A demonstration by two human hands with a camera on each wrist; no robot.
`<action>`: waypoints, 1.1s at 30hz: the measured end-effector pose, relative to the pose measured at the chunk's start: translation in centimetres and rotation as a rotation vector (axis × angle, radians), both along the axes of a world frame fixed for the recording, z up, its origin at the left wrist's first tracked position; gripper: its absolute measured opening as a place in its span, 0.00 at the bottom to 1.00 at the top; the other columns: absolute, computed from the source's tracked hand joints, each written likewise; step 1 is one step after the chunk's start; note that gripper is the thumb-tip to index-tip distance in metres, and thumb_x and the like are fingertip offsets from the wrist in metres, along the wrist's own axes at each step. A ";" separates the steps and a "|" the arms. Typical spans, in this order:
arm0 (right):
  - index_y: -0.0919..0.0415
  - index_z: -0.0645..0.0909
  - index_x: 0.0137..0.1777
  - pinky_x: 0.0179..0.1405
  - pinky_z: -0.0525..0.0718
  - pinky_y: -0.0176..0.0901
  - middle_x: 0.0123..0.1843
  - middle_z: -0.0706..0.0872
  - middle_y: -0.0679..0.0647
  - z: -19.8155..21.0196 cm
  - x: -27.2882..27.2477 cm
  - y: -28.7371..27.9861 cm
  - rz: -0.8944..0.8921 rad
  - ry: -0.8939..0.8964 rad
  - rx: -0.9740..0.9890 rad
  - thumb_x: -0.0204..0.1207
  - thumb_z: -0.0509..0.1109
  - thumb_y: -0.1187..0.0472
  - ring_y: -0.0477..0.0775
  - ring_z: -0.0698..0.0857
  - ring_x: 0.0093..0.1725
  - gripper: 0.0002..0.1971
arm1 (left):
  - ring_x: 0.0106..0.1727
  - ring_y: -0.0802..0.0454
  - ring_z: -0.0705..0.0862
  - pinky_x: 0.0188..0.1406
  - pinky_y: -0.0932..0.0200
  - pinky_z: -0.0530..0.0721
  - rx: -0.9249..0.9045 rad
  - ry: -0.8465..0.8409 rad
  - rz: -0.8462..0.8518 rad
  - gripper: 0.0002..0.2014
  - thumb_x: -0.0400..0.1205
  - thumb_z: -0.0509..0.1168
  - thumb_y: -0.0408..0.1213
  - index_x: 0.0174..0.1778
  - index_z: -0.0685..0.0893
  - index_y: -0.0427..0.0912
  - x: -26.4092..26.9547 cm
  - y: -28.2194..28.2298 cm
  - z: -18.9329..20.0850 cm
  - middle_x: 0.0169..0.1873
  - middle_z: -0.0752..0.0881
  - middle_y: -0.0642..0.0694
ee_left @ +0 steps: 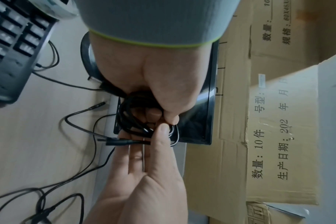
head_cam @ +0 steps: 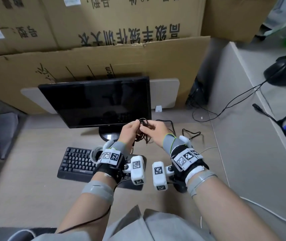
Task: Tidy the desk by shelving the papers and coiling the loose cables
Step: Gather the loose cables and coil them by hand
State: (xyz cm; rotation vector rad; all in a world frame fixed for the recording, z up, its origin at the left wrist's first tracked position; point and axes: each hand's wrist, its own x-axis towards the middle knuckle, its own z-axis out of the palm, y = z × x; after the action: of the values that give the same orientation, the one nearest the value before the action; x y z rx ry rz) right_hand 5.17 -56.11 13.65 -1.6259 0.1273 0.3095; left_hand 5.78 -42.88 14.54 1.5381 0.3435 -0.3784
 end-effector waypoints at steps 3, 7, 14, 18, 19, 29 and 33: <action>0.60 0.88 0.53 0.35 0.83 0.43 0.40 0.90 0.55 0.6 0.3 1.1 0.015 -0.018 -0.136 0.79 0.72 0.61 0.47 0.83 0.36 0.07 | 0.35 0.52 0.87 0.41 0.56 0.85 0.007 -0.004 0.027 0.17 0.90 0.56 0.39 0.39 0.84 0.40 -0.2 0.9 0.4 0.32 0.89 0.46; 0.47 0.88 0.47 0.32 0.81 0.40 0.27 0.87 0.38 0.8 0.5 3.0 0.007 -0.061 -0.366 0.77 0.69 0.52 0.44 0.83 0.30 0.07 | 0.38 0.45 0.87 0.45 0.42 0.89 -0.214 0.121 0.044 0.19 0.92 0.52 0.44 0.51 0.83 0.35 -0.9 2.2 1.6 0.36 0.88 0.40; 0.44 0.82 0.35 0.75 0.68 0.58 0.44 0.88 0.44 1.4 0.8 5.8 0.112 -0.197 -0.700 0.80 0.58 0.43 0.52 0.78 0.64 0.17 | 0.29 0.48 0.83 0.34 0.53 0.88 -0.351 0.173 0.063 0.22 0.91 0.49 0.49 0.55 0.81 0.35 -0.5 5.2 2.3 0.34 0.86 0.41; 0.47 0.86 0.64 0.84 0.52 0.51 0.82 0.68 0.43 1.8 0.4 7.1 0.270 -0.128 -0.791 0.84 0.59 0.47 0.50 0.55 0.85 0.17 | 0.29 0.50 0.87 0.31 0.54 0.87 -0.288 0.157 0.067 0.21 0.92 0.49 0.49 0.47 0.80 0.40 -0.6 6.7 2.2 0.29 0.89 0.46; 0.47 0.87 0.59 0.84 0.53 0.52 0.82 0.68 0.42 2.1 0.3 7.4 0.279 -0.121 -0.797 0.84 0.60 0.46 0.50 0.55 0.85 0.15 | 0.26 0.49 0.82 0.28 0.56 0.84 -0.257 0.154 0.055 0.22 0.92 0.48 0.50 0.45 0.80 0.40 -0.7 7.1 2.1 0.25 0.86 0.45; 0.55 0.85 0.67 0.39 0.84 0.42 0.37 0.82 0.55 1.6 -0.9 5.3 0.117 0.004 -0.112 0.80 0.72 0.59 0.50 0.78 0.34 0.16 | 0.21 0.55 0.59 0.21 0.63 0.53 0.045 0.144 -0.242 0.34 0.85 0.44 0.68 0.30 0.78 0.45 -1.3 6.8 1.8 0.21 0.67 0.51; 0.52 0.87 0.61 0.37 0.79 0.40 0.36 0.84 0.48 -0.1 -1.9 2.2 0.167 0.077 -0.017 0.80 0.72 0.54 0.47 0.77 0.34 0.12 | 0.19 0.56 0.56 0.21 0.64 0.50 -0.038 0.282 -0.328 0.34 0.82 0.43 0.72 0.33 0.75 0.45 -1.8 4.7 0.9 0.21 0.64 0.51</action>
State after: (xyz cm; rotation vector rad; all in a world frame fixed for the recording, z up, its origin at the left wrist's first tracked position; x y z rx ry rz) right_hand 3.23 -53.89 13.55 -1.6456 0.0529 0.5012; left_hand 3.94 -38.13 15.47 1.5065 0.3004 -0.8595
